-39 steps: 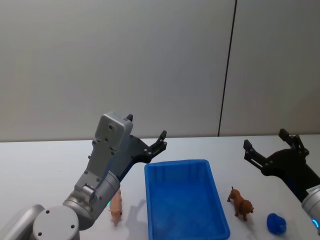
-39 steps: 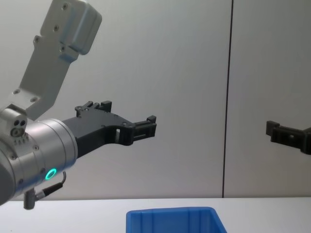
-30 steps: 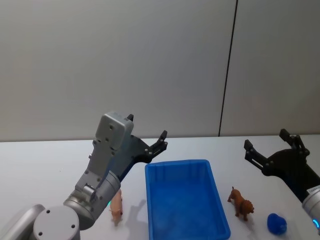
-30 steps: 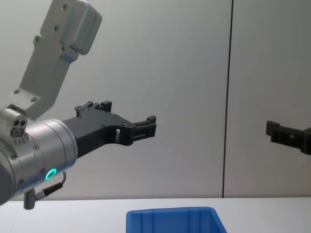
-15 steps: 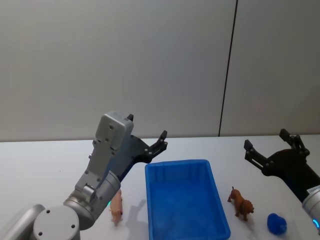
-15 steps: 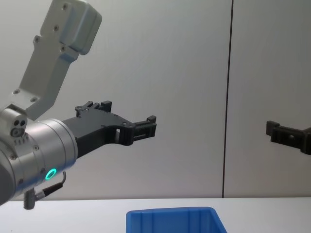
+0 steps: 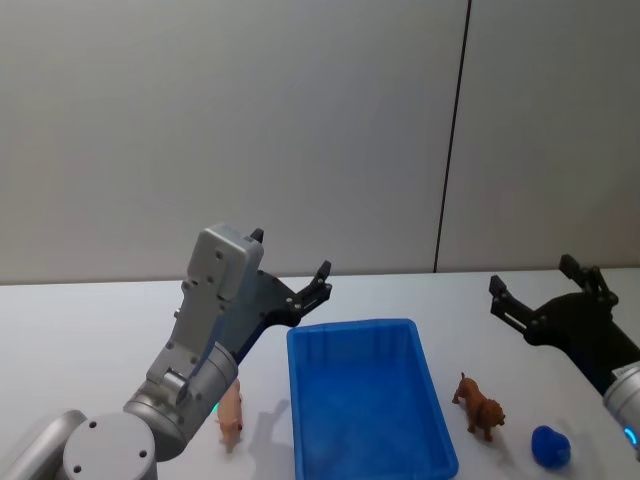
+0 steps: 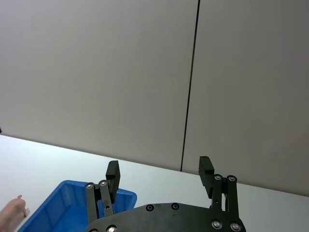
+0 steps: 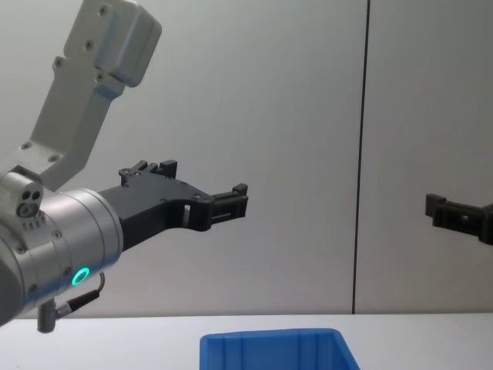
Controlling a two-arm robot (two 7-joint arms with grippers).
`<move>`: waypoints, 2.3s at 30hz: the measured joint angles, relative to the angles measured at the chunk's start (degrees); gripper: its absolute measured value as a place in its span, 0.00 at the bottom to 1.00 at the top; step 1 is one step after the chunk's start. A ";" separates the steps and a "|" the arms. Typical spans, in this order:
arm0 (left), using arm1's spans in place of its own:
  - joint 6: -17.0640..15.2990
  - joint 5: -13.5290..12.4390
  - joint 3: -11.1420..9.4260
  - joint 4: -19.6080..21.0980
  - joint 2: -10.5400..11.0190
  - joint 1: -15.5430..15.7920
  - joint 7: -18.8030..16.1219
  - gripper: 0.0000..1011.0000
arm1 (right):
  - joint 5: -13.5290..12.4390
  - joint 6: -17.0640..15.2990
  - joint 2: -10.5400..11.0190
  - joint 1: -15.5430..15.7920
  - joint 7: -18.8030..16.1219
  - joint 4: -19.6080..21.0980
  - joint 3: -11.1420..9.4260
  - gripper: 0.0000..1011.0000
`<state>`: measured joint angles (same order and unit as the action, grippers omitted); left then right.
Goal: Pick up the two dolls from the table and place them into the box.
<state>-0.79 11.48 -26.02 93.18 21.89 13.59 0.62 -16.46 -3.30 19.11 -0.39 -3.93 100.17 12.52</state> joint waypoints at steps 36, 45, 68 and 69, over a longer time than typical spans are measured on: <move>0.00 0.00 0.00 0.00 0.00 0.00 0.00 0.99 | -1.21 -15.32 1.56 -2.72 -2.40 -11.21 -2.48 0.99; 0.00 0.00 0.00 0.00 0.00 0.00 0.00 0.99 | -1.17 -17.98 1.71 -1.87 -2.73 -12.99 -2.38 0.99; 0.00 0.00 0.00 0.00 0.00 0.00 0.00 0.99 | 0.96 -18.76 0.63 -3.22 -5.79 -21.37 -1.25 0.99; 0.00 0.00 0.00 0.00 0.00 0.00 0.00 0.99 | 1.05 -18.70 0.55 -3.36 -5.93 -21.73 -1.21 0.99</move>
<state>-0.79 11.48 -26.02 93.17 21.89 13.59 0.62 -15.41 -22.00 19.67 -3.75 -9.85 78.44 11.31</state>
